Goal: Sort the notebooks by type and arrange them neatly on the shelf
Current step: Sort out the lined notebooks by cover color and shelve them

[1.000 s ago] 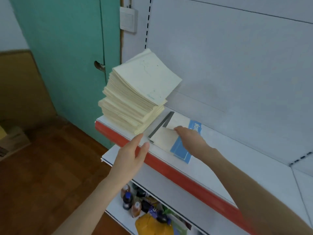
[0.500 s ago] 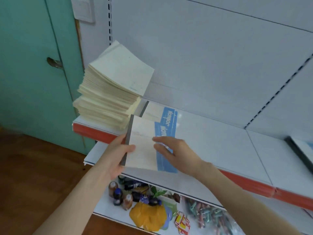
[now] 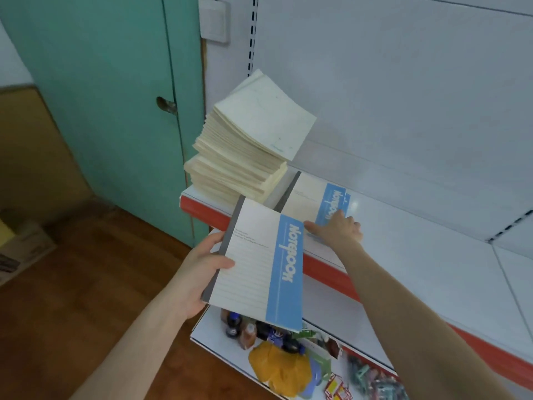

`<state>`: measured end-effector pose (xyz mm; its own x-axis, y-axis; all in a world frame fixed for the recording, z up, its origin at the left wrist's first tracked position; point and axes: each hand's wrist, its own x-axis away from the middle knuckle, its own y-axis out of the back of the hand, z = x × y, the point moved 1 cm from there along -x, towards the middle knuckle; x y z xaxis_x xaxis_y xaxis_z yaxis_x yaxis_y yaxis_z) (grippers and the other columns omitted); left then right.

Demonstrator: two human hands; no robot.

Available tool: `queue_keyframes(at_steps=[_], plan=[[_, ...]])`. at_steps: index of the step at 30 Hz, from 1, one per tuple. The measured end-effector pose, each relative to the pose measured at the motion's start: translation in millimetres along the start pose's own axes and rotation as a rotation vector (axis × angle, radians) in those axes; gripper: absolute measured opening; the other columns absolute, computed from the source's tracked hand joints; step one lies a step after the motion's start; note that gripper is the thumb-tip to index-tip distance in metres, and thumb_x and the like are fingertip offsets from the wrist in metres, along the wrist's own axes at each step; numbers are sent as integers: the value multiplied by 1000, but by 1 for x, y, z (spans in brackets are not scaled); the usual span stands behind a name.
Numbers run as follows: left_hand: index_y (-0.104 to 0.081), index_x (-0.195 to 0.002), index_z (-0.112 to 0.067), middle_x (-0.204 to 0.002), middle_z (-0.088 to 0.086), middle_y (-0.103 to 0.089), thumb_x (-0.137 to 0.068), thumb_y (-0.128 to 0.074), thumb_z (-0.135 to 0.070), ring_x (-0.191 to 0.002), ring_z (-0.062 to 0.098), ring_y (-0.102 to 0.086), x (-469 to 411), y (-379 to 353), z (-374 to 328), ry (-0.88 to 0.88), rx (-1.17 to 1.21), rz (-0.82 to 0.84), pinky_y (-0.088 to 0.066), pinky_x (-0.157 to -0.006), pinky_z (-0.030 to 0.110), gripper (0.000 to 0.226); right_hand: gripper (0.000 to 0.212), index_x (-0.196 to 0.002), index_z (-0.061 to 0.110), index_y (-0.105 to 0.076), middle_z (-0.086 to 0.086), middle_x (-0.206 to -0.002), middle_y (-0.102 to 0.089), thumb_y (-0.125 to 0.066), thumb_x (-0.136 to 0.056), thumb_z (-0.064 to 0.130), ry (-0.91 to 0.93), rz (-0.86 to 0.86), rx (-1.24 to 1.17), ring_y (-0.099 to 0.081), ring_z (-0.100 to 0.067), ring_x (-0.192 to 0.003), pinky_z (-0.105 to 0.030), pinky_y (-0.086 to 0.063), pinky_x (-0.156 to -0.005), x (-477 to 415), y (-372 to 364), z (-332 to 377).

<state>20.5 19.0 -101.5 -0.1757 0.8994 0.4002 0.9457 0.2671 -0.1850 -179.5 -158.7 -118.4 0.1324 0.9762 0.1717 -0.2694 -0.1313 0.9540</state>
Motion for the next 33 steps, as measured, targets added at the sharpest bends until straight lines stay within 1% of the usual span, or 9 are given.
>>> queue_keyframes(at_steps=[3,7,9,12,16,21,24,28,33], plan=[[-54,-118,-29,-104,7,-67,-88,-48,6,-95,26,-63,-1,-4,4,-6,-19,-2,-53,-66,38,47,75,-127,7,-38,-15,-126,-48,-64,-77,57,-33,15,-60,-43,-32,-120,-40,-40,-95,-7,9,-19],[-55,-110,-31,-101,7,-66,-89,-47,4,-93,26,-62,-2,-17,9,10,-30,23,-52,-67,37,42,38,-89,6,-47,-9,-89,-53,-72,-78,33,-79,38,-276,-53,-26,-84,-33,-42,-67,-11,20,-51],[-59,-108,-29,-100,7,-68,-92,-46,1,-93,25,-64,-4,-26,11,4,-30,54,-52,-68,37,36,24,-79,5,-48,-12,-87,-56,-66,-84,21,-111,21,-463,-53,-26,-73,-30,-44,-59,-13,20,-68],[-61,-109,-31,-102,3,-70,-95,-46,-9,-97,23,-64,-6,-40,12,-10,-20,84,-52,-76,40,29,15,-99,-6,-54,-22,-105,-58,-49,-94,7,-195,-49,-977,-57,-29,-68,-22,-49,-37,-6,29,-90],[-54,-119,-33,-106,1,-67,-98,-42,-15,-98,19,-62,-10,-63,13,-18,42,75,-51,-78,38,30,25,-118,-9,-46,-17,-97,-54,-41,-97,4,-225,-129,-1372,-62,-18,-47,-15,-48,-38,23,58,-111],[-48,-123,-40,-118,-7,-60,-92,-44,-50,-105,15,-58,-10,-96,12,-59,6,104,-51,-78,36,33,11,-100,-1,-53,-11,-72,-58,-47,-95,7,-36,112,-1163,-60,-12,-42,-21,-50,-43,78,60,-108],[-52,-113,-34,-108,-6,-65,-89,-59,-29,-100,15,-61,-9,-110,12,-90,67,101,-51,-69,33,26,11,-95,3,-56,-12,-74,-62,-52,-94,14,78,338,-1009,-60,-21,-55,-36,-56,-60,103,53,-98],[-52,-111,-33,-101,-4,-66,-89,-57,-4,-90,15,-61,-5,-99,18,-50,65,42,-50,-73,37,37,25,-91,1,-61,-6,-69,-62,-52,-93,24,134,136,-594,-56,-16,-53,-24,-47,-47,77,60,-91],[-52,-118,-30,-103,0,-67,-87,-57,2,-92,19,-63,8,-65,22,-63,47,9,-52,-68,37,45,46,-72,0,-54,-21,-85,-68,-49,-91,42,69,8,-429,-59,-28,-67,-38,-54,-68,12,41,-63]])
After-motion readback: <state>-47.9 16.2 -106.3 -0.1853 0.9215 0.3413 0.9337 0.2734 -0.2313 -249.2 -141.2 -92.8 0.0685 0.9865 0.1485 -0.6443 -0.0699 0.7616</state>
